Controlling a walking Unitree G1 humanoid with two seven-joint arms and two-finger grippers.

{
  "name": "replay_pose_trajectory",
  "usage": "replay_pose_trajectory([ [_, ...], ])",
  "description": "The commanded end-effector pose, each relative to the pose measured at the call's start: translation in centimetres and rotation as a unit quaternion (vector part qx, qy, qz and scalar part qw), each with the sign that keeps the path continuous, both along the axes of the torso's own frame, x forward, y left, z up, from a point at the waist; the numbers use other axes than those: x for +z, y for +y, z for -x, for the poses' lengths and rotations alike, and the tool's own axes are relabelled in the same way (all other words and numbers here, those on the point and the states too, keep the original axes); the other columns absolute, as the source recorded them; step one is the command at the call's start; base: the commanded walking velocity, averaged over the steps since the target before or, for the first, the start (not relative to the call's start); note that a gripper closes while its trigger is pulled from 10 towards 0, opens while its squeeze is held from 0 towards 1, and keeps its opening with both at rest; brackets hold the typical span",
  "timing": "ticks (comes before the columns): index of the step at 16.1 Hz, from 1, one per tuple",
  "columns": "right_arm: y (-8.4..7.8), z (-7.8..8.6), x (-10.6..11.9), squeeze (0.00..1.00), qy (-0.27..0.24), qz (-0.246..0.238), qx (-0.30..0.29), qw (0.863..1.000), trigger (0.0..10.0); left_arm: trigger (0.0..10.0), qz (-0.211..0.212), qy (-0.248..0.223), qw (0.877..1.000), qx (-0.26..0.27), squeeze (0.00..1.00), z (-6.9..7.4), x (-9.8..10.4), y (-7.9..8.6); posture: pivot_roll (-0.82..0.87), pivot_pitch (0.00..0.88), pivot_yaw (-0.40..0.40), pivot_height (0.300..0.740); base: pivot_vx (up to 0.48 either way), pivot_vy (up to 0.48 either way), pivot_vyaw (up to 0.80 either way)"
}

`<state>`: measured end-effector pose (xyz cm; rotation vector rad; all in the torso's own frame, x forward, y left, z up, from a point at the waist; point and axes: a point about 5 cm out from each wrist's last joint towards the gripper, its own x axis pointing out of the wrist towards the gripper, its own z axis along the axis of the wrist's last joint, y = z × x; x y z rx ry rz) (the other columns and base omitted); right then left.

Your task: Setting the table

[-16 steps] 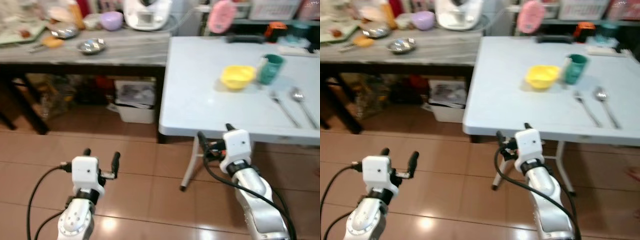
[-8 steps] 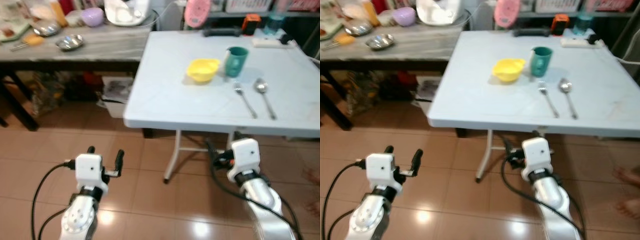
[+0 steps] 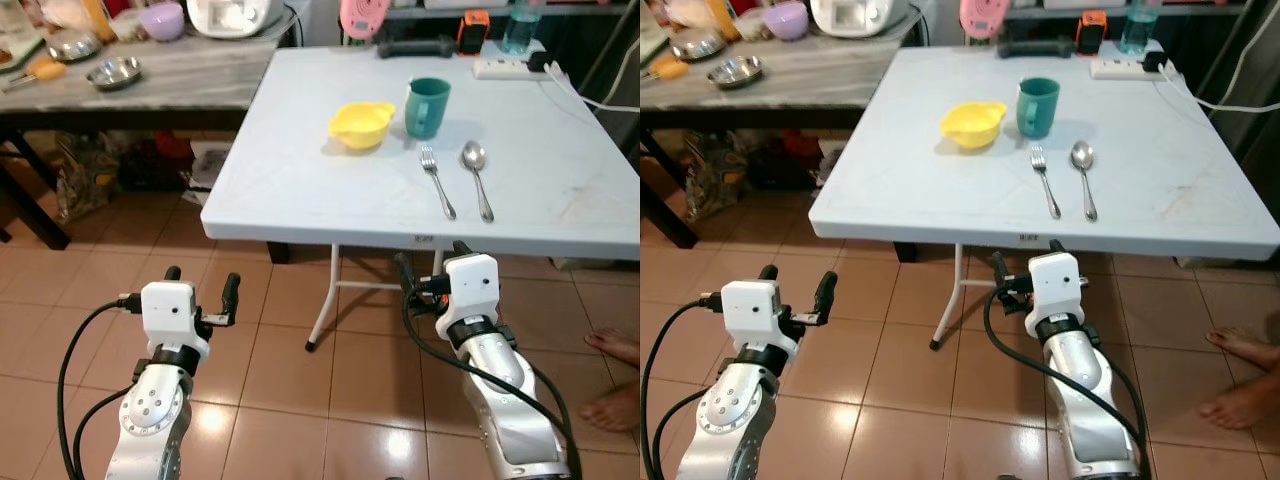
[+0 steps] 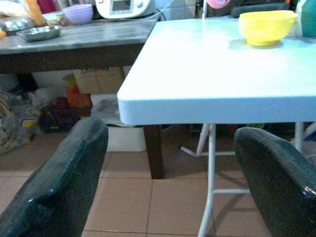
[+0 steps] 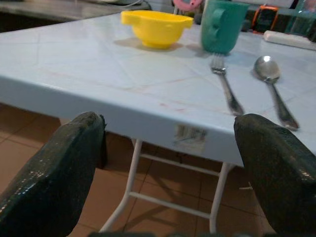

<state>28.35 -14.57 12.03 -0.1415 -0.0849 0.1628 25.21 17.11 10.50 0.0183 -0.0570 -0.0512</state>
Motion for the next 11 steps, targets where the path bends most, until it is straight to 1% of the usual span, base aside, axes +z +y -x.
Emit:
replay_pose_trajectory([
  [1, 0.6, -0.1, 0.4, 0.0, -0.006, -0.005, 0.011, 1.0, 10.0, 10.0, -0.001, 0.003, 1.0, -0.001, 0.0, 0.3, -0.3, 0.3, -0.07, 0.126, 0.075, 0.74, 0.0, 0.0, 0.0],
  [2, 0.5, -0.2, 0.6, 0.0, -0.009, -0.003, 0.011, 1.0, 10.0, 10.0, 0.01, 0.002, 1.0, 0.0, 0.0, 0.3, -0.3, 0.3, -0.09, 0.124, 0.082, 0.74, 0.0, 0.0, 0.0],
  [4, 0.3, -0.5, 1.0, 0.0, -0.022, 0.004, 0.006, 1.0, 10.0, 10.0, 0.008, -0.003, 1.0, -0.014, 0.0, 0.1, -0.2, -0.3, -0.09, 0.118, 0.077, 0.74, 0.0, 0.0, 0.0],
  [6, 0.5, -0.9, 1.4, 0.0, -0.026, -0.003, 0.003, 1.0, 10.0, 10.0, 0.01, -0.01, 1.0, -0.023, 0.0, -0.3, 0.1, -0.8, -0.09, 0.117, 0.066, 0.74, 0.0, 0.0, 0.0],
  [7, 0.9, -1.1, 1.6, 0.0, -0.032, 0.004, 0.016, 0.999, 10.0, 10.0, 0.015, -0.014, 1.0, -0.017, 0.0, -0.4, 0.1, -0.7, -0.09, 0.113, 0.06, 0.74, 0.281, 0.0, 0.0],
  [9, 0.7, -1.2, 1.8, 0.0, -0.034, 0.004, 0.016, 0.999, 10.0, 10.0, 0.017, -0.014, 1.0, -0.012, 0.0, -0.5, 0.1, -0.6, -0.09, 0.111, 0.055, 0.74, 0.287, 0.0, 0.0],
  [11, 0.5, -1.5, 2.0, 0.0, -0.038, 0.008, 0.015, 0.999, 10.0, 10.0, 0.024, -0.015, 0.999, -0.019, 0.0, -0.4, 0.0, -0.9, -0.1, 0.114, 0.062, 0.74, 0.319, 0.0, 0.0],
])
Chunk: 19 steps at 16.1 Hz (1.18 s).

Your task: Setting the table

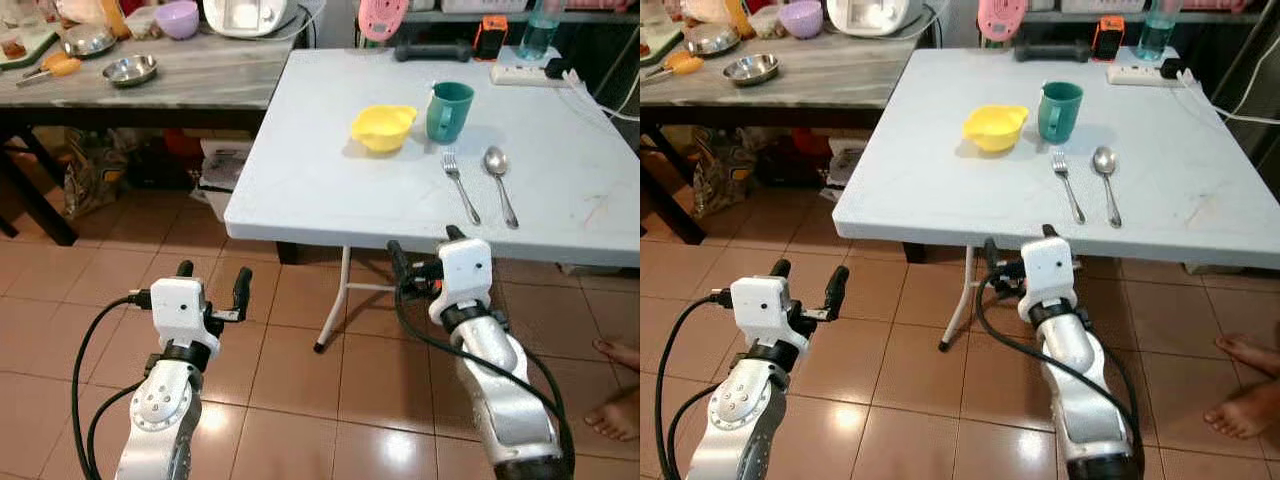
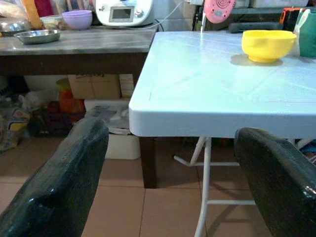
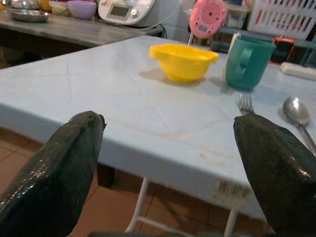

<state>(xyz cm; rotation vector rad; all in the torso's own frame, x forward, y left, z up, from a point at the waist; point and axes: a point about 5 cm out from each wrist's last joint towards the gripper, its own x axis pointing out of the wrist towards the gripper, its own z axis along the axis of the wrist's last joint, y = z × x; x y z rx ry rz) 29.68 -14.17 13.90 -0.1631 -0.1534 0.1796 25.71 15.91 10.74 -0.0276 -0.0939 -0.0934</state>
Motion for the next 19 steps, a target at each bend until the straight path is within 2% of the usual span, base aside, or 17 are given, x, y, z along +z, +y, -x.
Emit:
replay_pose_trajectory([
  [1, 0.04, -0.21, 0.17, 0.0, -0.004, -0.001, 0.002, 1.0, 10.0, 10.0, -0.002, 0.001, 1.0, -0.003, 0.0, 0.03, -0.16, 0.08, -0.1, 0.12, 0.062, 0.74, 0.352, 0.0, 0.0],
  [8, -0.06, 0.12, 0.09, 0.0, 0.002, -0.005, -0.001, 1.0, 10.0, 10.0, 0.005, 0.003, 1.0, -0.01, 0.0, 0.37, -0.18, -0.49, -0.09, 0.153, 0.058, 0.74, 0.48, 0.0, 0.0],
  [12, 0.11, 0.49, -0.16, 0.0, 0.013, -0.025, 0.0, 1.0, 10.0, 10.0, 0.006, 0.006, 1.0, -0.012, 0.0, 0.61, -0.25, -0.57, -0.08, 0.156, 0.061, 0.74, 0.48, 0.0, 0.0],
  [14, 0.04, 0.47, -0.41, 0.0, 0.021, -0.035, -0.004, 0.999, 10.0, 10.0, 0.005, 0.008, 1.0, -0.013, 0.0, 0.56, -0.29, -0.61, -0.08, 0.155, 0.068, 0.74, 0.414, 0.0, -0.63],
  [19, 0.89, 0.57, -0.41, 0.0, 0.024, -0.04, 0.017, 0.999, 10.0, 10.0, 0.001, 0.011, 1.0, -0.022, 0.0, 0.33, -0.22, -0.89, -0.08, 0.155, 0.089, 0.74, 0.325, 0.0, -0.09],
])
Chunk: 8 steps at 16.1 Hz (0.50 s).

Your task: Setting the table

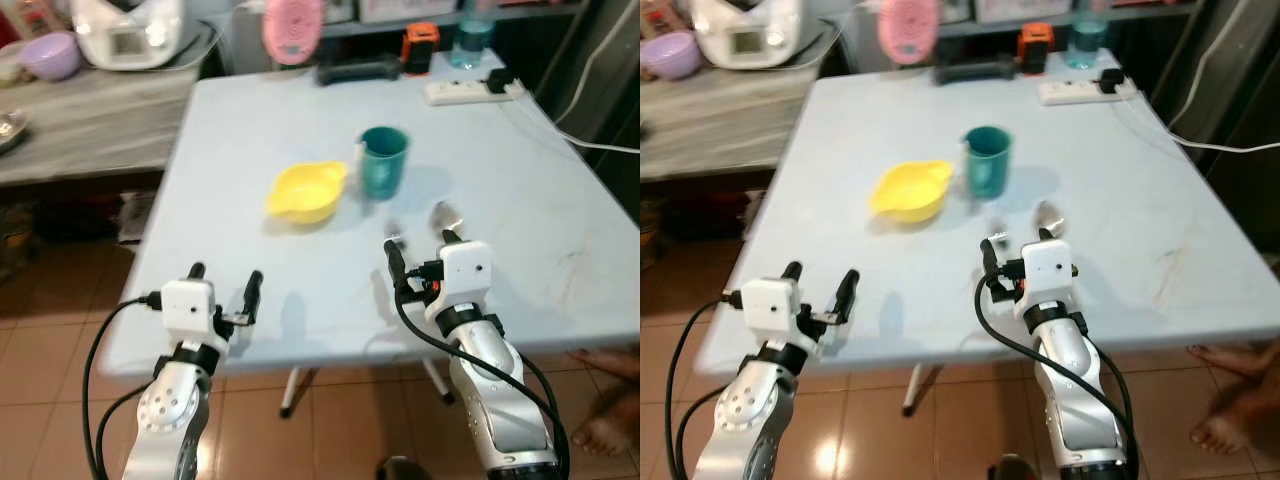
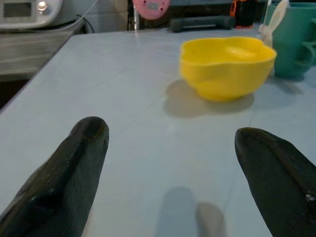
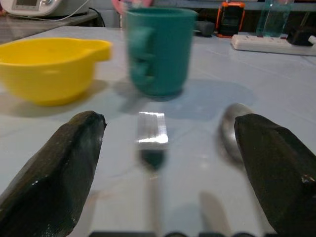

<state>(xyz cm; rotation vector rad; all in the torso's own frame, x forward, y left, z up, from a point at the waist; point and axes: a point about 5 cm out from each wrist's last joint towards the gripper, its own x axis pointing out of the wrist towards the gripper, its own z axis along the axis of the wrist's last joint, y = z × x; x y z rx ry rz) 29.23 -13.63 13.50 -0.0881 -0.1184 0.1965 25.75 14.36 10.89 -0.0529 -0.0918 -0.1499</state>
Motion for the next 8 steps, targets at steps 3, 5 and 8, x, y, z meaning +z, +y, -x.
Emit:
replay_pose_trajectory([
  [3, 1.9, 0.4, 0.2, 0.0, -0.002, 0.002, 0.069, 0.998, 10.0, 10.0, -0.015, 0.016, 1.0, 0.003, 0.0, 0.3, -0.4, 0.7, -0.08, 0.158, 0.104, 0.74, 0.191, 0.0, 0.0],
  [5, 2.5, 0.4, 0.2, 0.0, 0.002, -0.007, 0.092, 0.996, 10.0, 10.0, -0.017, 0.02, 1.0, 0.009, 0.0, 0.3, -0.6, 0.8, -0.08, 0.157, 0.108, 0.74, 0.0, 0.0, 0.0],
  [8, 3.6, 0.5, 0.6, 0.0, -0.003, -0.005, 0.128, 0.992, 10.0, 10.0, -0.017, 0.023, 1.0, 0.012, 0.0, 0.3, -0.5, 1.0, -0.07, 0.157, 0.111, 0.74, 0.0, 0.0, 0.0],
])
